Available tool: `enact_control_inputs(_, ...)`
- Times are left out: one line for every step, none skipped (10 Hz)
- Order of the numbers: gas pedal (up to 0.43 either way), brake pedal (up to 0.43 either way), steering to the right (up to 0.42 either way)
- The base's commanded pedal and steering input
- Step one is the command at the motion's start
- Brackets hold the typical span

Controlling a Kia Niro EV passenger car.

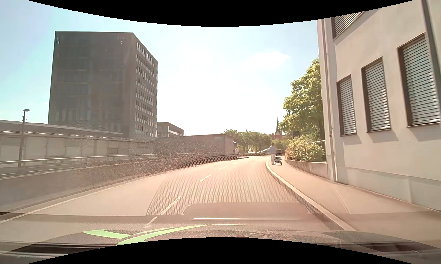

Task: Follow the waypoints while adhering to traffic rules and regulations

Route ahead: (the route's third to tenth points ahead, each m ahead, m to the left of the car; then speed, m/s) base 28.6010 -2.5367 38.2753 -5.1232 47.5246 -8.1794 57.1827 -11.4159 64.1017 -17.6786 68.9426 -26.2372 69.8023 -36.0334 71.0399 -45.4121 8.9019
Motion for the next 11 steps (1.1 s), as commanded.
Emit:
enact_control_inputs(0.079, 0.000, 0.024)
enact_control_inputs(0.079, 0.000, 0.027)
enact_control_inputs(0.079, 0.000, 0.033)
enact_control_inputs(0.079, 0.000, 0.039)
enact_control_inputs(0.079, 0.000, 0.043)
enact_control_inputs(0.079, 0.000, 0.043)
enact_control_inputs(0.079, 0.000, 0.042)
enact_control_inputs(0.079, 0.000, 0.043)
enact_control_inputs(0.079, 0.000, 0.042)
enact_control_inputs(0.079, 0.000, 0.042)
enact_control_inputs(0.079, 0.000, 0.043)
